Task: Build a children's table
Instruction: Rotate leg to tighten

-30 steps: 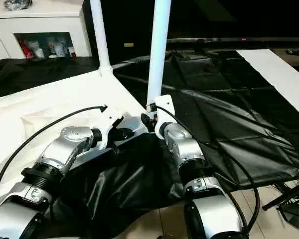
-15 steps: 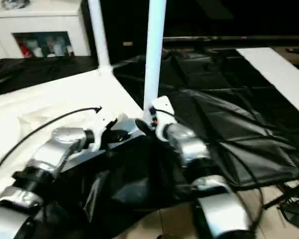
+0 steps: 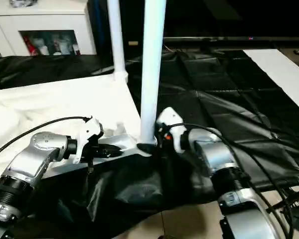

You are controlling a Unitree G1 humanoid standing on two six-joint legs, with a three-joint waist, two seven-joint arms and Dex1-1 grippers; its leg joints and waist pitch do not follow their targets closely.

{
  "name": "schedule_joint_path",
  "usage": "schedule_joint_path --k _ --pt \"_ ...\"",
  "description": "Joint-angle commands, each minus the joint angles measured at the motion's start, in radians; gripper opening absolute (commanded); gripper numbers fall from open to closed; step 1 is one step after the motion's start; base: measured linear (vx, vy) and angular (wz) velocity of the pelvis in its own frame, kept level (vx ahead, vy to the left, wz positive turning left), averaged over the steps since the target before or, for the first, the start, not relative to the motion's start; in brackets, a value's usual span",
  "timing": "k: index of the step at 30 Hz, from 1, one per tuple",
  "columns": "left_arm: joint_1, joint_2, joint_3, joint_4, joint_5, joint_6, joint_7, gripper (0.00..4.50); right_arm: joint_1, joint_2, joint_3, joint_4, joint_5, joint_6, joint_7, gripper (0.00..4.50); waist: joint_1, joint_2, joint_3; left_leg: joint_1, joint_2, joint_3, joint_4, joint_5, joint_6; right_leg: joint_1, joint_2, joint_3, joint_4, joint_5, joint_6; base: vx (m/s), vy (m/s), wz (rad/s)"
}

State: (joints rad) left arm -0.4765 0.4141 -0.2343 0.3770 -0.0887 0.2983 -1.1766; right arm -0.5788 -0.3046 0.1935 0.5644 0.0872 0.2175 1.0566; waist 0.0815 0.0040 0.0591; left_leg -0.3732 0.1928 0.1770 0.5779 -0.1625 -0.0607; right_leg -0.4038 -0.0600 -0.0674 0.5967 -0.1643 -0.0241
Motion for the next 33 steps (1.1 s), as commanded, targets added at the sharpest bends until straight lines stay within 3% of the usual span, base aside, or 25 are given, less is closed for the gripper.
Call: schedule_joint_path --k 1,6,14,17,21,23,24,25,27,28,29,33 --pt "-0.002 -0.005 0.0 -0.049 -0.052 -0.002 -0.035 0.0 0.001 0.0 0.008 -0.017 0.009 0.015 0.007 4.1 -0.001 -0.004 -0.069 0.018 0.041 -0.008 -0.06 -0.221 0.032 0.046 -0.079 0.048 -0.073 -0.313 -0.182 0.0 0.0 0.0" --pt "0.002 0.004 -0.007 -0.055 -0.047 0.001 -0.04 0.0 -0.001 0.007 0.005 -0.018 0.019 0.024 0.024 3.66 0.003 -0.005 -0.071 0.015 0.039 -0.007 -0.058 -0.199 0.038 0.049 -0.078 0.048 -0.068 -0.264 -0.189 0.0 0.0 0.0" --pt "-0.002 0.004 -0.006 -0.043 -0.032 0.002 -0.027 0.0 0.008 0.013 0.0 -0.015 0.02 0.008 0.01 2.97 0.002 -0.004 -0.072 0.016 0.039 -0.008 -0.057 -0.205 0.035 0.05 -0.078 0.047 -0.068 -0.269 -0.189 0.0 0.0 0.0" --pt "-0.043 -0.04 0.014 0.031 0.012 -0.004 0.102 0.0 0.02 0.073 -0.019 0.009 0.003 0.033 -0.118 2.77 0.0 -0.004 -0.07 0.017 0.037 -0.007 -0.058 -0.212 0.028 0.046 -0.077 0.048 -0.072 -0.288 -0.182 0.0 0.0 0.0" --pt "-0.103 -0.108 0.037 0.099 0.033 0.011 0.234 0.0 -0.012 0.177 -0.067 0.128 -0.028 0.078 -0.389 2.53 -0.004 -0.004 -0.068 0.023 0.034 -0.012 -0.062 -0.252 -0.004 0.044 -0.081 0.046 -0.081 -0.383 -0.157 0.0 0.0 0.0" --pt "-0.106 -0.111 0.037 0.102 0.035 0.011 0.24 0.0 -0.014 0.183 -0.07 0.135 -0.028 0.083 -0.403 2.44 -0.009 0.0 -0.065 0.025 0.034 -0.014 -0.065 -0.277 -0.014 0.041 -0.08 0.046 -0.086 -0.408 -0.148 0.0 0.0 0.0" --pt "-0.132 -0.139 0.04 0.13 0.044 0.014 0.287 0.0 -0.031 0.223 -0.096 0.181 -0.024 0.105 -0.502 2.33 -0.012 0.0 -0.065 0.027 0.033 -0.014 -0.065 -0.289 -0.018 0.04 -0.08 0.046 -0.088 -0.424 -0.141 0.0 0.0 0.0" --pt "-0.162 -0.171 0.044 0.164 0.052 0.017 0.336 0.0 -0.05 0.265 -0.124 0.224 -0.018 0.114 -0.601 2.3 -0.016 0.006 -0.064 0.028 0.032 -0.017 -0.065 -0.3 -0.027 0.038 -0.081 0.046 -0.088 -0.433 -0.139 0.0 0.0 0.0" --pt "-0.174 -0.184 0.045 0.177 0.055 0.018 0.353 0.0 -0.058 0.282 -0.135 0.24 -0.016 0.117 -0.639 2.27 -0.025 0.002 -0.066 0.028 0.032 -0.02 -0.066 -0.321 -0.033 0.041 -0.081 0.043 -0.091 -0.448 -0.131 0.0 0.0 0.0" --pt "-0.174 -0.184 0.045 0.177 0.055 0.018 0.353 0.0 -0.058 0.282 -0.135 0.24 -0.016 0.117 -0.639 2.15 -0.027 0.002 -0.065 0.027 0.032 -0.019 -0.066 -0.326 -0.029 0.039 -0.082 0.044 -0.094 -0.449 -0.13 0.0 0.0 0.0" --pt "-0.205 -0.217 0.048 0.214 0.063 0.008 0.403 0.0 -0.085 0.32 -0.161 0.287 -0.016 0.105 -0.732 2.15 -0.028 0.01 -0.065 0.028 0.032 -0.019 -0.066 -0.331 -0.029 0.036 -0.081 0.046 -0.093 -0.439 -0.132 0.0 0.0 0.0" --pt "-0.221 -0.238 0.045 0.231 0.064 -0.005 0.42 0.0 -0.105 0.342 -0.168 0.318 -0.026 0.074 -0.781 2.15 -0.032 0.006 -0.065 0.029 0.03 -0.02 -0.066 -0.354 -0.032 0.037 -0.081 0.044 -0.096 -0.441 -0.132 0.0 0.0 0.0"
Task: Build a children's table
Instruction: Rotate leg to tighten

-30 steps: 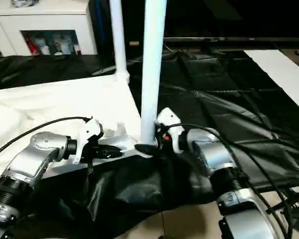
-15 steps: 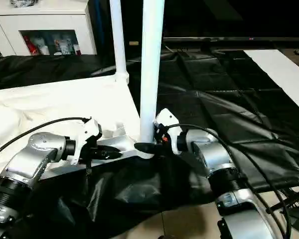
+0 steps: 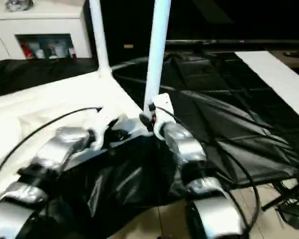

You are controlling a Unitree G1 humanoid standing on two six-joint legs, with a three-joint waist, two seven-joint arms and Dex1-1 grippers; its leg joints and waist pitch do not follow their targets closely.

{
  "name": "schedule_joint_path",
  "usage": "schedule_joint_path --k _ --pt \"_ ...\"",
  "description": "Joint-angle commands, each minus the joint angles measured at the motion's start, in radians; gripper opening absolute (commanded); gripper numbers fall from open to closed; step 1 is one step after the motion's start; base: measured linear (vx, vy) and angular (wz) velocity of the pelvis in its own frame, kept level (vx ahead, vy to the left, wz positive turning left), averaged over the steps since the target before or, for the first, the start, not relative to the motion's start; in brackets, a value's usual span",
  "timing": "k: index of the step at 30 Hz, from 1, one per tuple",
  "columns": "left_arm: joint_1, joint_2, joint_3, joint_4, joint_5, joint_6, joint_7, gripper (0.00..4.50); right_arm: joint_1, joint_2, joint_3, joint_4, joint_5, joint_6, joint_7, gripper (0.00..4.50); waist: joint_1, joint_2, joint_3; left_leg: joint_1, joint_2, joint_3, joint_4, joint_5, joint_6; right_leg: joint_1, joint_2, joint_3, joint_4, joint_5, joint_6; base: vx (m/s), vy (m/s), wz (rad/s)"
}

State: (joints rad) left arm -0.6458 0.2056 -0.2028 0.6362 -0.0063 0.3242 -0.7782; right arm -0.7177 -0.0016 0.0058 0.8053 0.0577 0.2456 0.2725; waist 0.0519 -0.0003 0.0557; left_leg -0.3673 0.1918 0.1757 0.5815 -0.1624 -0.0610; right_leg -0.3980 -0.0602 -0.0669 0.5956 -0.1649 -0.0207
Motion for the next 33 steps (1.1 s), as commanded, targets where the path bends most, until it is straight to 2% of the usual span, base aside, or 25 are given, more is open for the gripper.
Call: schedule_joint_path --k 1,2,3,4,6,7,9,11,13,14,16,20,22,24,30,32,33 --pt "-0.052 -0.038 0.003 -0.031 -0.021 -0.045 0.002 0.0 0.026 0.051 0.032 0.087 -0.007 -0.001 0.016 2.15 -0.002 0.01 -0.064 0.021 0.032 -0.018 -0.07 -0.353 -0.027 0.032 -0.082 0.044 -0.094 -0.431 -0.137 0.0 0.0 0.0" --pt "-0.049 -0.04 0.002 -0.034 -0.024 -0.051 -0.007 0.0 0.026 0.056 0.033 0.084 -0.003 -0.009 0.033 2.15 -0.002 0.009 -0.064 0.018 0.032 -0.019 -0.07 -0.344 -0.026 0.034 -0.082 0.044 -0.091 -0.414 -0.142 0.0 0.0 0.0" --pt "-0.045 -0.04 -0.001 -0.039 -0.026 -0.064 -0.024 0.0 0.026 0.061 0.026 0.079 0.007 -0.015 0.053 2.61 -0.002 0.008 -0.064 0.019 0.033 -0.017 -0.07 -0.339 -0.022 0.034 -0.081 0.045 -0.09 -0.399 -0.147 0.0 0.0 0.0" --pt "-0.039 -0.035 -0.003 -0.043 -0.029 -0.07 -0.035 0.0 0.026 0.06 0.021 0.072 0.017 -0.013 0.074 2.74 -0.001 0.008 -0.064 0.019 0.033 -0.017 -0.07 -0.338 -0.019 0.034 -0.081 0.046 -0.09 -0.394 -0.149 0.0 0.0 0.0" --pt "-0.035 -0.032 -0.004 -0.046 -0.031 -0.073 -0.043 0.0 0.025 0.058 0.019 0.067 0.021 -0.011 0.086 2.8 -0.001 0.009 -0.066 0.017 0.034 -0.017 -0.07 -0.323 -0.013 0.037 -0.081 0.047 -0.085 -0.366 -0.157 0.0 0.0 0.0" --pt "-0.029 -0.026 -0.008 -0.05 -0.033 -0.08 -0.058 0.0 0.027 0.051 0.024 0.057 0.02 -0.012 0.104 3.08 0.0 0.009 -0.067 0.016 0.035 -0.016 -0.07 -0.307 -0.01 0.037 -0.08 0.048 -0.081 -0.334 -0.168 0.0 0.0 0.0" --pt "-0.025 -0.022 -0.01 -0.052 -0.034 -0.084 -0.068 0.0 0.025 0.044 0.03 0.055 0.016 -0.019 0.115 3.17 0.0 0.008 -0.066 0.015 0.034 -0.015 -0.07 -0.303 -0.008 0.039 -0.08 0.047 -0.08 -0.328 -0.176 0.0 0.0 0.0" --pt "-0.003 -0.001 -0.018 -0.072 -0.04 -0.086 -0.112 0.0 0.032 0.004 0.069 0.023 0.004 -0.022 0.205 3.28 0.001 0.007 -0.066 0.014 0.035 -0.014 -0.069 -0.294 0.0 0.042 -0.081 0.048 -0.079 -0.315 -0.18 0.0 0.0 0.0" --pt "0.023 0.025 -0.023 -0.1 -0.053 -0.084 -0.167 0.0 0.046 -0.05 0.105 -0.026 -0.004 -0.02 0.32 3.58 0.003 0.007 -0.069 0.01 0.036 -0.014 -0.068 -0.271 0.008 0.047 -0.081 0.047 -0.075 -0.289 -0.182 0.0 0.0 0.0" --pt "0.023 0.025 -0.023 -0.1 -0.053 -0.084 -0.167 0.0 0.046 -0.05 0.105 -0.026 -0.004 -0.02 0.32 3.58 0.003 0.007 -0.07 0.009 0.036 -0.014 -0.067 -0.263 0.012 0.049 -0.081 0.047 -0.074 -0.274 -0.186 0.0 0.0 0.0" --pt "0.048 0.054 -0.028 -0.128 -0.066 -0.087 -0.223 0.0 0.073 -0.11 0.129 -0.089 0.014 -0.028 0.472 3.65 0.006 0.007 -0.071 0.009 0.038 -0.011 -0.064 -0.24 0.024 0.049 -0.08 0.048 -0.069 -0.225 -0.203 0.0 0.0 0.0" --pt "0.07 0.084 -0.03 -0.16 -0.084 -0.084 -0.288 0.0 0.105 -0.172 0.142 -0.168 0.049 -0.02 0.617 3.65 0.013 0.006 -0.071 0.01 0.041 -0.008 -0.062 -0.218 0.043 0.05 -0.076 0.047 -0.064 -0.178 -0.223 0.0 0.0 0.0" --pt "0.078 0.097 -0.032 -0.172 -0.092 -0.088 -0.315 0.0 0.114 -0.192 0.146 -0.188 0.056 -0.02 0.651 3.65 0.014 0.007 -0.07 0.01 0.041 -0.007 -0.062 -0.222 0.045 0.049 -0.076 0.046 -0.065 -0.192 -0.227 0.0 0.0 0.0" --pt "0.097 0.12 -0.033 -0.206 -0.113 -0.084 -0.373 0.0 0.13 -0.224 0.16 -0.227 0.067 -0.009 0.712 3.65 0.017 0.007 -0.066 0.012 0.042 -0.007 -0.064 -0.25 0.036 0.046 -0.079 0.047 -0.071 -0.258 -0.213 0.0 0.0 0.0" --pt "0.136 0.187 -0.049 -0.268 -0.134 -0.061 -0.473 0.0 0.171 -0.286 0.194 -0.31 0.086 0.021 0.844 3.65 0.023 0.006 -0.063 0.016 0.041 -0.008 -0.066 -0.283 0.022 0.038 -0.078 0.048 -0.081 -0.353 -0.184 0.0 0.0 0.0" --pt "0.14 0.195 -0.052 -0.273 -0.136 -0.057 -0.486 0.0 0.176 -0.292 0.196 -0.32 0.089 0.028 0.856 3.65 0.029 0.006 -0.063 0.016 0.044 -0.01 -0.069 -0.283 0.019 0.04 -0.079 0.048 -0.08 -0.365 -0.175 0.0 0.0 0.0" --pt "0.145 0.203 -0.054 -0.279 -0.137 -0.055 -0.496 0.0 0.179 -0.296 0.199 -0.327 0.091 0.034 0.867 3.65 0.031 0.008 -0.063 0.018 0.043 -0.009 -0.069 -0.29 0.016 0.036 -0.077 0.048 -0.081 -0.365 -0.178 0.0 0.0 0.0"
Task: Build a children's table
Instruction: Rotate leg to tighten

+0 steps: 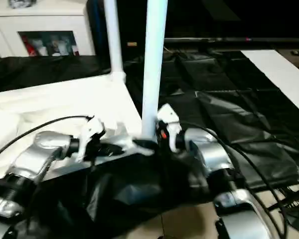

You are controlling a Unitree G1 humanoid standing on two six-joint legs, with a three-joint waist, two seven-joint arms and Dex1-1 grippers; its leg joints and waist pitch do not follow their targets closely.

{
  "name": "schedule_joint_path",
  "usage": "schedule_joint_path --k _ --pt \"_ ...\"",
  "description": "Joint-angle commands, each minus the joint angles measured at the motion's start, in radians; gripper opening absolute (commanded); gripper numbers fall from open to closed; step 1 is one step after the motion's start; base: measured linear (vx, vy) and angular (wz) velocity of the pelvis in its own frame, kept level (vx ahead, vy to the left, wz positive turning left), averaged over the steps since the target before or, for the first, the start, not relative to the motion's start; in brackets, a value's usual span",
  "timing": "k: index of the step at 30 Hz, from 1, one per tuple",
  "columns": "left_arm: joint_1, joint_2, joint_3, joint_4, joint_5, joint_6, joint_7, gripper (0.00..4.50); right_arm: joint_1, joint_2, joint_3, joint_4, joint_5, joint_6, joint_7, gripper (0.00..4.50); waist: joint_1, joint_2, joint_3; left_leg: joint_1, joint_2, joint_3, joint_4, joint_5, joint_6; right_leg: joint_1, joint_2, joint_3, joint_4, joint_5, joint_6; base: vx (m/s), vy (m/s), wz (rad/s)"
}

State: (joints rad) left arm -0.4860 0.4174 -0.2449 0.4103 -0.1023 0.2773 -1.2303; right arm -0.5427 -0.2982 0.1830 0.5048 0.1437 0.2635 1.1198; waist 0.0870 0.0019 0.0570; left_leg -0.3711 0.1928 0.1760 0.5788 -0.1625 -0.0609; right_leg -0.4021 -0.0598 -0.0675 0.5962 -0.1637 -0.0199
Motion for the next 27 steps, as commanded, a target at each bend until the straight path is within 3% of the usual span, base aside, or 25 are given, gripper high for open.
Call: schedule_joint_path --k 1,6,12,15,17,18,19,21,26,27 --pt "-0.012 -0.006 -0.012 -0.056 -0.042 -0.007 -0.049 0.0 0.006 -0.002 0.024 -0.029 0.005 0.02 0.024 3.48 -0.004 0.006 -0.064 0.022 0.042 -0.009 -0.066 -0.29 0.016 0.04 -0.077 0.048 -0.082 -0.366 -0.179 0.0 0.0 0.0" --pt "0.002 0.019 -0.017 -0.079 -0.044 0.008 -0.081 0.0 0.022 -0.022 0.04 -0.063 0.009 0.041 0.055 3.05 -0.001 0.004 -0.064 0.024 0.042 -0.01 -0.066 -0.295 0.01 0.038 -0.078 0.049 -0.082 -0.37 -0.175 0.0 0.0 0.0" --pt "0.008 0.024 -0.017 -0.092 -0.048 0.021 -0.078 0.0 0.028 -0.011 0.042 -0.072 0.016 0.055 0.051 2.48 0.0 0.004 -0.065 0.018 0.041 -0.011 -0.066 -0.269 0.011 0.042 -0.078 0.048 -0.076 -0.334 -0.183 0.0 0.0 0.0" --pt "0.003 0.01 -0.007 -0.079 -0.042 0.013 -0.049 0.0 0.031 0.006 0.037 -0.069 0.018 0.054 0.028 2.43 -0.001 0.003 -0.065 0.02 0.04 -0.011 -0.065 -0.277 0.007 0.042 -0.08 0.049 -0.079 -0.355 -0.177 0.0 0.0 0.0" --pt "-0.011 -0.007 0.004 -0.053 -0.027 0.007 -0.001 0.0 0.028 0.027 0.028 -0.055 0.01 0.05 -0.019 2.33 -0.003 0.002 -0.063 0.019 0.04 -0.011 -0.067 -0.283 0.004 0.041 -0.078 0.048 -0.08 -0.371 -0.171 0.0 0.0 0.0" --pt "-0.051 -0.043 0.023 0.007 0.004 0.0 0.101 0.0 0.016 0.079 0.006 -0.002 -0.02 0.045 -0.156 2.33 -0.007 0.003 -0.062 0.021 0.038 -0.013 -0.067 -0.299 -0.005 0.039 -0.08 0.048 -0.086 -0.411 -0.158 0.0 0.0 0.0" --pt "-0.051 -0.043 0.023 0.007 0.004 0.0 0.101 0.0 0.016 0.079 0.006 -0.002 -0.02 0.045 -0.156 2.31 -0.01 0.003 -0.058 0.023 0.035 -0.011 -0.067 -0.31 -0.01 0.033 -0.078 0.047 -0.091 -0.439 -0.151 0.0 0.0 0.0" --pt "-0.104 -0.085 0.043 0.078 0.031 -0.001 0.219 0.0 -0.006 0.137 -0.019 0.073 -0.046 0.051 -0.308 2.15 -0.012 0.001 -0.061 0.026 0.032 -0.016 -0.066 -0.321 -0.021 0.036 -0.084 0.044 -0.097 -0.503 -0.128 0.0 0.0 0.0" --pt "-0.171 -0.143 0.065 0.167 0.057 0.001 0.369 0.0 -0.044 0.209 -0.063 0.173 -0.062 0.062 -0.506 2.02 -0.024 0.001 -0.061 0.027 0.03 -0.021 -0.066 -0.348 -0.026 0.034 -0.084 0.039 -0.105 -0.543 -0.101 0.0 0.0 0.0" --pt "-0.198 -0.172 0.075 0.201 0.067 0.001 0.438 0.0 -0.066 0.243 -0.093 0.221 -0.064 0.066 -0.61 2.01 -0.03 0.008 -0.059 0.025 0.031 -0.021 -0.068 -0.35 -0.025 0.031 -0.082 0.041 -0.104 -0.522 -0.107 0.0 0.0 0.0"
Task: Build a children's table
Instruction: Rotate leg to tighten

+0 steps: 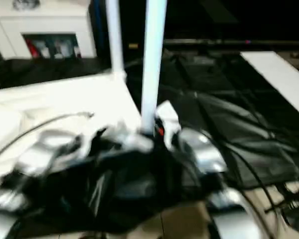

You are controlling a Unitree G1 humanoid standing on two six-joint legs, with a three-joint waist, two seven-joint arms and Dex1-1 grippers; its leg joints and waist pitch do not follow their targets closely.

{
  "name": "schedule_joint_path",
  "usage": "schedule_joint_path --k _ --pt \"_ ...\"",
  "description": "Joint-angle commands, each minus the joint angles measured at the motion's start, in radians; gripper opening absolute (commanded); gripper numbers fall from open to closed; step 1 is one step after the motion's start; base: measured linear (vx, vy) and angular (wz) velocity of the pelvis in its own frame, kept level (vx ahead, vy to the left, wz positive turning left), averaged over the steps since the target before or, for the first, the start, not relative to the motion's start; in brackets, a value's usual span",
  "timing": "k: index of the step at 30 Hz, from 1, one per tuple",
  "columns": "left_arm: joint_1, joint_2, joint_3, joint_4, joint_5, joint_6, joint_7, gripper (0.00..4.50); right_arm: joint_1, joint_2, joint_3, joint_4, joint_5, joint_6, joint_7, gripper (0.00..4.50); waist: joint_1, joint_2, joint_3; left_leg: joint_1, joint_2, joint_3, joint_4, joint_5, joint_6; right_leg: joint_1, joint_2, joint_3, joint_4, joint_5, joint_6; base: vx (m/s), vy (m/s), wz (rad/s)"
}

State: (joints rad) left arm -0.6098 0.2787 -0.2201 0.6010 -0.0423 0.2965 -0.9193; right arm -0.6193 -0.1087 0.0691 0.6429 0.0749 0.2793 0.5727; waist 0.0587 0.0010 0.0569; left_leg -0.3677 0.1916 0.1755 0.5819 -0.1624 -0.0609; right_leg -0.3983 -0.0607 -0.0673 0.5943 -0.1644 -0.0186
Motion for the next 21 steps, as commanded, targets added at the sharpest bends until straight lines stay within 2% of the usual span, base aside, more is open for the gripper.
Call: schedule_joint_path --k 1,2,4,8,9,10,12,16,18,21 --pt "-0.088 -0.051 0.056 0.028 0.013 -0.022 0.168 0.0 -0.002 0.073 0.004 0.108 0.005 0.048 -0.124 2.0 -0.011 0.009 -0.058 0.028 0.031 -0.021 -0.069 -0.374 -0.035 0.021 -0.078 0.038 -0.103 -0.532 -0.115 0.0 0.0 0.0" --pt "-0.099 -0.066 0.06 0.041 0.018 -0.026 0.201 0.0 -0.012 0.089 -0.01 0.129 0.004 0.045 -0.174 2.0 -0.01 0.007 -0.062 0.029 0.031 -0.022 -0.068 -0.378 -0.036 0.025 -0.081 0.038 -0.104 -0.523 -0.116 0.0 0.0 0.0" --pt "-0.108 -0.088 0.057 0.053 0.025 -0.041 0.216 0.0 -0.028 0.116 -0.031 0.162 -0.004 0.029 -0.236 2.0 -0.01 0.009 -0.061 0.022 0.033 -0.024 -0.071 -0.374 -0.032 0.028 -0.082 0.039 -0.101 -0.497 -0.119 0.0 0.0 0.0" --pt "-0.108 -0.106 0.05 0.056 0.025 -0.054 0.209 0.0 -0.045 0.135 -0.03 0.193 -0.019 -0.019 -0.255 2.0 -0.01 0.006 -0.066 0.016 0.032 -0.018 -0.069 -0.337 -0.018 0.033 -0.082 0.045 -0.091 -0.405 -0.146 0.0 0.0 0.0" --pt "-0.106 -0.11 0.047 0.056 0.02 -0.064 0.198 0.0 -0.05 0.142 -0.031 0.199 -0.014 -0.036 -0.235 2.0 -0.009 0.006 -0.066 0.015 0.031 -0.017 -0.069 -0.332 -0.015 0.033 -0.081 0.046 -0.09 -0.397 -0.149 0.0 0.0 0.0" --pt "-0.1 -0.11 0.045 0.05 0.012 -0.069 0.18 0.0 -0.052 0.146 -0.029 0.194 -0.003 -0.047 -0.192 2.34 -0.009 0.006 -0.065 0.016 0.032 -0.015 -0.068 -0.327 -0.01 0.033 -0.081 0.047 -0.09 -0.386 -0.155 0.0 0.0 0.0" --pt "-0.089 -0.1 0.041 0.044 0.008 -0.084 0.157 0.0 -0.054 0.147 -0.035 0.186 0.009 -0.05 -0.163 2.67 -0.006 0.003 -0.067 0.015 0.032 -0.014 -0.068 -0.309 -0.002 0.038 -0.081 0.047 -0.086 -0.372 -0.16 0.0 0.0 0.0" --pt "-0.075 -0.083 0.038 0.037 0.006 -0.099 0.129 0.0 -0.058 0.129 -0.021 0.182 0.01 -0.069 -0.116 2.69 -0.006 0.004 -0.067 0.013 0.034 -0.013 -0.07 -0.291 0.004 0.04 -0.081 0.047 -0.082 -0.34 -0.172 0.0 0.0 0.0" --pt "-0.065 -0.068 0.036 0.028 0.003 -0.102 0.103 0.0 -0.054 0.109 -0.005 0.165 0.012 -0.069 -0.057 3.05 -0.006 0.004 -0.067 0.012 0.033 -0.012 -0.069 -0.285 0.01 0.042 -0.081 0.047 -0.083 -0.345 -0.172 0.0 0.0 0.0" --pt "-0.032 -0.026 0.025 -0.009 -0.012 -0.108 0.011 0.0 -0.038 0.037 0.03 0.123 0.012 -0.073 0.098 3.19 -0.006 0.002 -0.067 0.007 0.035 -0.014 -0.069 -0.269 0.017 0.048 -0.082 0.047 -0.079 -0.327 -0.176 0.0 0.0 0.0"
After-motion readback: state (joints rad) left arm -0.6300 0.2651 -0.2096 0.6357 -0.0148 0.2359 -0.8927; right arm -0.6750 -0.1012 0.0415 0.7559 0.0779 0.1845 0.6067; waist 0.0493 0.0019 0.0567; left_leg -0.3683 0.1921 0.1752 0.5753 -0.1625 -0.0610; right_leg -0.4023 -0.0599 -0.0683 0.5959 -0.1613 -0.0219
